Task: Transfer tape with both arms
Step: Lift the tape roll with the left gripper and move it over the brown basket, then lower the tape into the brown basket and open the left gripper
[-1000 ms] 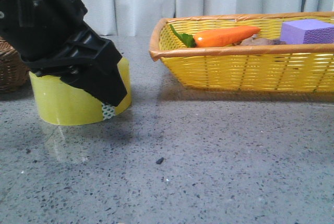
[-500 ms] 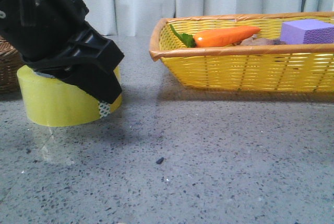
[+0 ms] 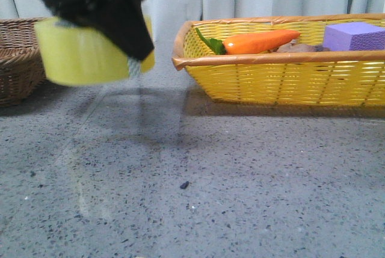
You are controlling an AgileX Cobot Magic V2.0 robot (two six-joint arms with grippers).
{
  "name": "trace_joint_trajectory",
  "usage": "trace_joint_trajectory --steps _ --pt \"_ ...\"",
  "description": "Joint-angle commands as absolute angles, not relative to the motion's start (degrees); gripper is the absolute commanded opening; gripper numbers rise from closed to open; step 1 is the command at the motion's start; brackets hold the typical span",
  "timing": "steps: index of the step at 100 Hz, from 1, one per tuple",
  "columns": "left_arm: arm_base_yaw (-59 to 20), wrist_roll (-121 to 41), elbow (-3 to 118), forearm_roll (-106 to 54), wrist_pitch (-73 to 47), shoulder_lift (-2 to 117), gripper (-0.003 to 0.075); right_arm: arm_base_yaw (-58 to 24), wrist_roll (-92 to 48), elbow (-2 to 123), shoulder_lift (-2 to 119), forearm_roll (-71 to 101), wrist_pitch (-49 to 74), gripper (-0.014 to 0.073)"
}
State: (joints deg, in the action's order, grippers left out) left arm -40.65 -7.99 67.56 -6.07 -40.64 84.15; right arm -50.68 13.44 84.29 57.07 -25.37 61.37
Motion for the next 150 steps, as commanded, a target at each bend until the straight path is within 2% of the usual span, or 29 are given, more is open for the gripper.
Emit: trace_joint_trajectory --steps 1,23,56,73,102,150 --pt "-40.0 -8.6 73.3 -4.4 -40.1 82.0 0.0113 -50.4 13.6 85.4 56.4 -27.7 58.5 -0.0074" --pt "-34.8 -8.6 81.0 -1.1 -43.6 81.4 0.0113 -50.4 13.6 85.4 56.4 -27.7 58.5 -0.0074" --pt "-16.2 -9.2 82.0 -0.8 -47.2 78.8 0.0113 -50.4 13.6 85.4 56.4 -27.7 58.4 -0.0074" --pt "-10.0 -9.5 80.3 -2.6 -46.3 78.9 0.0113 -50.4 13.6 85.4 56.4 -27.7 58.3 -0.0074" --pt "-8.8 -10.6 74.4 -4.9 -39.5 81.6 0.0113 -50.4 13.6 84.6 56.4 -27.7 57.5 -0.0074" --pt "-8.8 -10.6 72.4 -6.2 -34.0 87.9 0.0114 -50.4 13.6 82.8 56.4 -27.7 55.3 -0.0074"
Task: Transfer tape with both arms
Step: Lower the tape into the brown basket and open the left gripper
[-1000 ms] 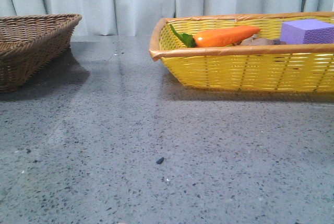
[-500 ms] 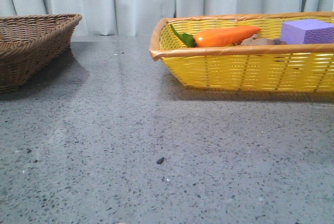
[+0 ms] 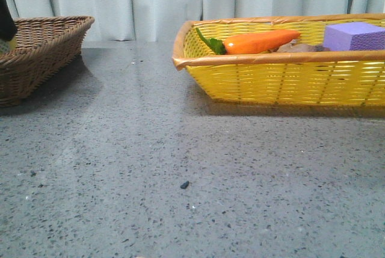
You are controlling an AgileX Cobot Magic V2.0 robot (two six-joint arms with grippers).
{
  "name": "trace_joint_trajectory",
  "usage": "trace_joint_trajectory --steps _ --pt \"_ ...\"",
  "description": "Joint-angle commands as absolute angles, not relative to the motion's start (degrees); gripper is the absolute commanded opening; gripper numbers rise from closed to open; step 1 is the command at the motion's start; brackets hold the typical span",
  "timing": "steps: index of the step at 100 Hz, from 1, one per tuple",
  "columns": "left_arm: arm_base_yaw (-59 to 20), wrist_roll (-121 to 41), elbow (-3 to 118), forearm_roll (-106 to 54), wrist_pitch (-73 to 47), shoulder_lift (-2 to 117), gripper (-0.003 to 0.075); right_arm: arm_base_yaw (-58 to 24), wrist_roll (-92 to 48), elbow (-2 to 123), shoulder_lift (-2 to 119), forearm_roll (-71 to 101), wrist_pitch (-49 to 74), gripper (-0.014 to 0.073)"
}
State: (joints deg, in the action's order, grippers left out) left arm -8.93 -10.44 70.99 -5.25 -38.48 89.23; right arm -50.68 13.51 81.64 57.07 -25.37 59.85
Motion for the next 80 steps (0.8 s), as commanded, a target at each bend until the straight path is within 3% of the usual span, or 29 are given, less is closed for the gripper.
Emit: trace_joint_trajectory --steps 1,29,53,80 --pt "-8.8 -10.6 72.3 -6.2 -34.0 87.9 0.0114 -50.4 13.6 82.8 56.4 -27.7 55.3 -0.0074" --pt "-8.8 -10.6 72.3 -6.3 -34.0 89.1 0.0122 -50.4 13.6 82.8 56.4 -27.7 55.3 -0.0074" --pt "-8.8 -10.6 72.3 -7.3 -34.2 89.1 0.0252 -50.4 13.6 82.8 56.4 -27.7 55.3 -0.0074" --pt "-8.8 -10.6 72.7 -7.3 -34.4 87.2 0.0249 -50.4 13.6 82.8 55.6 -27.7 55.3 -0.0074"
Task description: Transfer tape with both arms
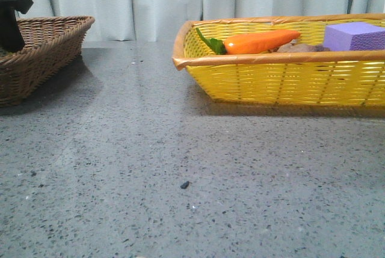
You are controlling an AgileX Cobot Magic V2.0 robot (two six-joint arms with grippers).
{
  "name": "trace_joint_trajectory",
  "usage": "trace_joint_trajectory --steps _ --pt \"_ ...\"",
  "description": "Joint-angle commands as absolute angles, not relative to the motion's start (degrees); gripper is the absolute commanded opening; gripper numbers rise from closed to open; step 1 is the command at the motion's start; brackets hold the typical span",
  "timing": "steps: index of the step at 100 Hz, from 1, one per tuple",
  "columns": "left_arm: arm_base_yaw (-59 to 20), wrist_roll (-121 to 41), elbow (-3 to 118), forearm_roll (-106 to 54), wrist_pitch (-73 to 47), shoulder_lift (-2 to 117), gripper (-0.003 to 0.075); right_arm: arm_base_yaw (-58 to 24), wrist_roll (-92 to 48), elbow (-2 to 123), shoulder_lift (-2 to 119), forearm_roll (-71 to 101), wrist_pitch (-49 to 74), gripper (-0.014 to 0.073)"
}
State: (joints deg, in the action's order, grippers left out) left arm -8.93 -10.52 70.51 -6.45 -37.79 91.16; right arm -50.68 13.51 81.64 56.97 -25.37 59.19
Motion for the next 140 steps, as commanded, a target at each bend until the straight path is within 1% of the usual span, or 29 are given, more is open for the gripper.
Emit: trace_joint_trajectory --steps 1,12,24,34,48,52,74,89,103,124,140 --pt "-8.8 -10.6 72.8 -7.3 -34.4 86.7 0.0249 -50.4 13.6 82.8 55.6 -27.7 55.2 -0.0074" --pt "-8.8 -10.6 72.8 -8.2 -33.8 83.0 0.0235 -50.4 13.6 82.8 54.2 -28.7 54.3 -0.0074" --pt "-8.8 -10.6 72.8 -8.6 -33.8 77.3 0.0193 -50.4 15.5 82.2 52.2 -32.1 53.7 -0.0074" --pt "-8.8 -10.6 72.1 -8.9 -32.1 72.4 0.0116 -50.4 17.7 79.0 49.4 -33.5 50.6 -0.0074" --pt "-8.8 -10.6 70.0 -9.0 -30.6 66.1 0.0000 -50.4 19.3 70.8 43.7 -34.5 43.3 -0.0074" --pt "-8.8 -10.6 69.3 -9.0 -30.6 64.5 -0.0022 -50.4 19.6 68.0 41.9 -34.9 41.6 -0.0074" --pt "-8.8 -10.6 61.9 -9.3 -28.0 55.4 -0.0020 -50.4 19.6 54.5 32.3 -37.1 32.3 -0.0074" --pt "-8.8 -10.6 52.5 -10.8 -20.5 48.0 -0.0020 -50.4 24.1 49.0 26.4 -38.8 32.1 -0.0074" --pt "-8.8 -10.6 42.3 -11.3 -13.4 40.5 -0.0020 -50.4 24.3 44.2 21.5 -40.5 32.0 -0.0074" --pt "-9.1 -10.6 28.7 -12.9 -7.0 30.1 -0.0020 -50.4 24.3 36.3 14.6 -45.1 31.1 -0.0074" --pt "-9.1 -10.5 21.5 -13.0 -5.2 23.4 -0.0020 -50.4 24.3 29.9 8.8 -46.7 26.8 -0.0074"
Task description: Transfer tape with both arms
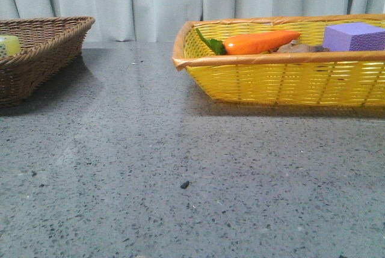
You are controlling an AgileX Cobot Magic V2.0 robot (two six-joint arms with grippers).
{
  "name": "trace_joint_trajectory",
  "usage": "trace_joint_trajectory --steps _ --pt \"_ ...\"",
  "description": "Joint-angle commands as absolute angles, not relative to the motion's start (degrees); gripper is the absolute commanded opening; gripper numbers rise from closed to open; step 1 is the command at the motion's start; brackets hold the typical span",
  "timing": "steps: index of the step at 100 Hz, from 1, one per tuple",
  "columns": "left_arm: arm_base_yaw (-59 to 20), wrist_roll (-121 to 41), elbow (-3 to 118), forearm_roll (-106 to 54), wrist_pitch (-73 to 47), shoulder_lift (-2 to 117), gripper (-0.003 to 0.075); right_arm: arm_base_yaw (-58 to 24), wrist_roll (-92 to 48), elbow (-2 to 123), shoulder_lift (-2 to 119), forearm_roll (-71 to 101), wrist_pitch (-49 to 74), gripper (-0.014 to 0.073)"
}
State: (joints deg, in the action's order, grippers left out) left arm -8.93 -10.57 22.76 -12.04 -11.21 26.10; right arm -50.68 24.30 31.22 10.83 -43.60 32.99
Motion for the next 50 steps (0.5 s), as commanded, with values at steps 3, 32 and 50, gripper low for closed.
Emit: trace_joint_trajectory --steps 3,32,50 --pt "-9.1 -10.4 20.6 -13.0 -4.9 22.3 -0.0020 -50.4 24.3 28.8 7.5 -46.7 26.3 -0.0074" --pt "-9.1 -10.4 12.4 -15.4 -0.8 13.3 -0.0020 -50.4 24.3 22.3 -1.8 -46.7 28.1 -0.0074" --pt "-9.1 -10.4 11.9 -17.4 -1.4 12.2 -0.0020 -50.4 24.3 22.3 -1.3 -47.0 28.6 -0.0074"
